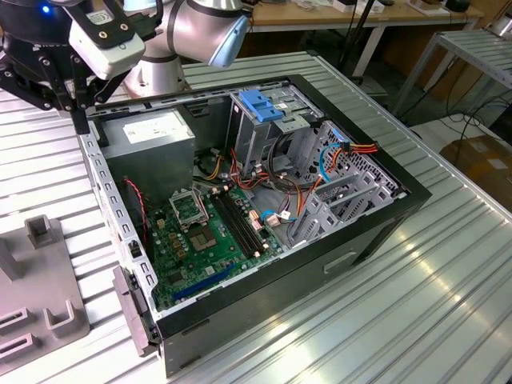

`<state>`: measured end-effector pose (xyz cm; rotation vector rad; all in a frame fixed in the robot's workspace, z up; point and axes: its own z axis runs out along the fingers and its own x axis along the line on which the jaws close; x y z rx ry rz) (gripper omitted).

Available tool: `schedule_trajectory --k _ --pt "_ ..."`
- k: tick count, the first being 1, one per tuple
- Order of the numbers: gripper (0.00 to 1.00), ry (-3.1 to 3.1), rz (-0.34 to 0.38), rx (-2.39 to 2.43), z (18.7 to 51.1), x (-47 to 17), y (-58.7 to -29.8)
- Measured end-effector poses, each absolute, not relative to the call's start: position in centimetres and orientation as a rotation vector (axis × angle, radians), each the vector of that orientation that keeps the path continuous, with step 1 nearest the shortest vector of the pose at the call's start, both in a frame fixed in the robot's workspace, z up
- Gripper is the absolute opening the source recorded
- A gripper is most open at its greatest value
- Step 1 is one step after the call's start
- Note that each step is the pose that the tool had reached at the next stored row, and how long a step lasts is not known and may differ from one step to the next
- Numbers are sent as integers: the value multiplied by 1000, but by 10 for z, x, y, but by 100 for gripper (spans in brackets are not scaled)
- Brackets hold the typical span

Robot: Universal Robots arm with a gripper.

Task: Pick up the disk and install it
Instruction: 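Reach for the disk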

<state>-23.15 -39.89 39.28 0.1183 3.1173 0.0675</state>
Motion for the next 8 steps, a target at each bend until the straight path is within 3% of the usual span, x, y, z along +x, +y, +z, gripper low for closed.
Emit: schedule_trajectory --k 8 --pt "10 3117 67 118 393 -242 -398"
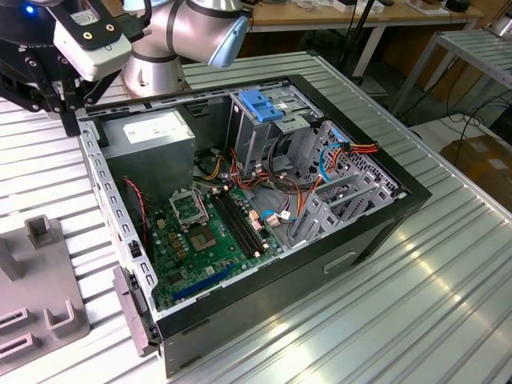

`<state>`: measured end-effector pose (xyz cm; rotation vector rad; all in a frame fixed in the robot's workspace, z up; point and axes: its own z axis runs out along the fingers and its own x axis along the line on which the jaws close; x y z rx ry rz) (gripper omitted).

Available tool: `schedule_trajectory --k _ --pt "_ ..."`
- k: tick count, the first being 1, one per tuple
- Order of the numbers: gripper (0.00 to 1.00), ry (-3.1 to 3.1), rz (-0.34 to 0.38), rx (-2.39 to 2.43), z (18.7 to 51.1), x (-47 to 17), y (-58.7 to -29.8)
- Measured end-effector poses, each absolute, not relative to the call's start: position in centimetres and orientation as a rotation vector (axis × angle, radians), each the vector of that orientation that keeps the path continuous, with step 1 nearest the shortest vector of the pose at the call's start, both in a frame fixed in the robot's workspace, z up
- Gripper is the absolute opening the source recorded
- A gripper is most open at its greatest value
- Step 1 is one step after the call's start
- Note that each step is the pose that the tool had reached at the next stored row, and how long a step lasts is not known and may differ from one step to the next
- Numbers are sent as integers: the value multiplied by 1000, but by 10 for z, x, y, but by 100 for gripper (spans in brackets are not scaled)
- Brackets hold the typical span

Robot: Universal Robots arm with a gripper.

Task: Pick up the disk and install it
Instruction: 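Reach for the disk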

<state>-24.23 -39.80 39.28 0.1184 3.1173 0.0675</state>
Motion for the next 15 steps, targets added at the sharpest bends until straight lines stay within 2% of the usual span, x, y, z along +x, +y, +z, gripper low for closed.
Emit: schedule_trajectory --k 15 --pt "10 3117 68 118 393 -287 -389"
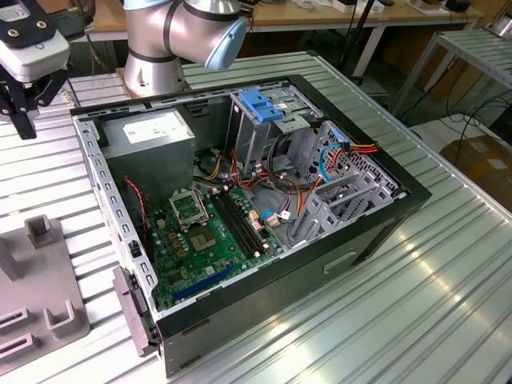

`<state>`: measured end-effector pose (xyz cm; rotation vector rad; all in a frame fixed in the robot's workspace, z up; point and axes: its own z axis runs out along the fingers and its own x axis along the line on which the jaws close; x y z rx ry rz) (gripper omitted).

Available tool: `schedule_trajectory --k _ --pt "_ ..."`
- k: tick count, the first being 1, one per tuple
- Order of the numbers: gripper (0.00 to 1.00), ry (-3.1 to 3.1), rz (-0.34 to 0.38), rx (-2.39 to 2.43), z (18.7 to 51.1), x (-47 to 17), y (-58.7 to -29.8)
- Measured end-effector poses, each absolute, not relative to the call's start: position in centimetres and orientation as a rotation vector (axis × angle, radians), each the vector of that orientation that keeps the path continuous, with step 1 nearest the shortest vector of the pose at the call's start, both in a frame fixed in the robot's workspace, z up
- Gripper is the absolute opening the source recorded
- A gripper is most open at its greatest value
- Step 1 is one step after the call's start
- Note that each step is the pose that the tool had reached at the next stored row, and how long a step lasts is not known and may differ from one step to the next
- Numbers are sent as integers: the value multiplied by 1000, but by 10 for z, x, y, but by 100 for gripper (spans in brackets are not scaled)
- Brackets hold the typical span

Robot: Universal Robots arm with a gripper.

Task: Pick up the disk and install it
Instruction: 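Reach for the disk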

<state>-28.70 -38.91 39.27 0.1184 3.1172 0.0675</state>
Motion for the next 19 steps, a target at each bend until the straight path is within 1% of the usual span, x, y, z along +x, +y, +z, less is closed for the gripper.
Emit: schedule_trajectory --k 19 --pt "10 3117 67 118 393 -339 -386"
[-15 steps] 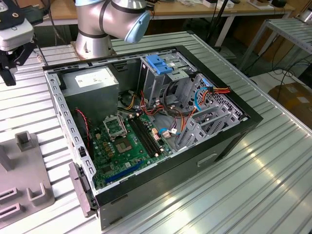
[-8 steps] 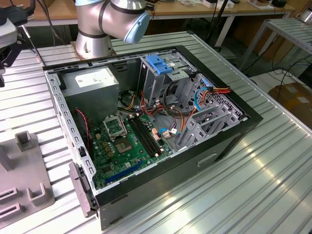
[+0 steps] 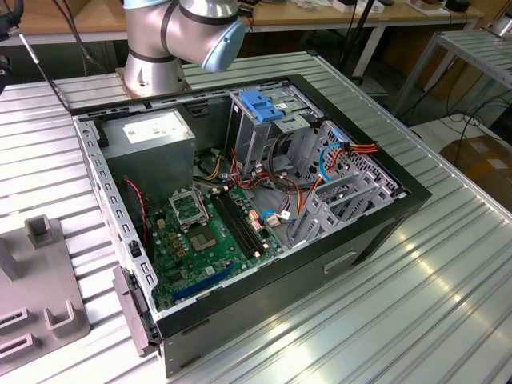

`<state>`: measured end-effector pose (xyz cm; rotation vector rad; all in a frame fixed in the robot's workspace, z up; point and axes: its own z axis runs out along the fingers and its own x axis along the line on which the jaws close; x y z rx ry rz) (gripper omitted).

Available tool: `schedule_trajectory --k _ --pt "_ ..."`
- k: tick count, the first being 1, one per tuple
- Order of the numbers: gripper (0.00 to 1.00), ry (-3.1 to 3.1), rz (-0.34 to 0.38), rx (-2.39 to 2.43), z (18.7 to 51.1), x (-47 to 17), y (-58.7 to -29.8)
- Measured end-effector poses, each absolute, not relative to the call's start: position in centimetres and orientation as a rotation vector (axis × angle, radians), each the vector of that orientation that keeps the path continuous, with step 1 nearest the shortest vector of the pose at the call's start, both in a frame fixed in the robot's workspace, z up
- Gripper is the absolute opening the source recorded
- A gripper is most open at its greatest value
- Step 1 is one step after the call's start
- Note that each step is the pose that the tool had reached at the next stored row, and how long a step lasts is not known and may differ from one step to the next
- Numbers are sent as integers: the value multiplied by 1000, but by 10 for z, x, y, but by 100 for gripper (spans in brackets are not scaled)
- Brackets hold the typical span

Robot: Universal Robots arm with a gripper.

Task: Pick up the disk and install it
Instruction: 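Reach for the disk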

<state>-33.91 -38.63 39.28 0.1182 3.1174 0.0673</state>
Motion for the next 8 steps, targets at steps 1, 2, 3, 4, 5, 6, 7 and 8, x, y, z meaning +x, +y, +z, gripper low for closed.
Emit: schedule_trajectory --k 1,2,3,4,5,6,7,8 --pt "10 3117 67 118 393 -341 -386" --pt "10 3117 67 118 393 -344 -386" --pt "10 3117 67 118 393 -346 -386" --pt "10 3117 67 118 393 -350 -386" --pt "10 3117 67 118 393 -353 -386" --pt "10 3117 68 118 393 -355 -386" --pt "10 3117 67 118 393 -359 -386" --pt "10 3117 67 118 393 -361 -386"
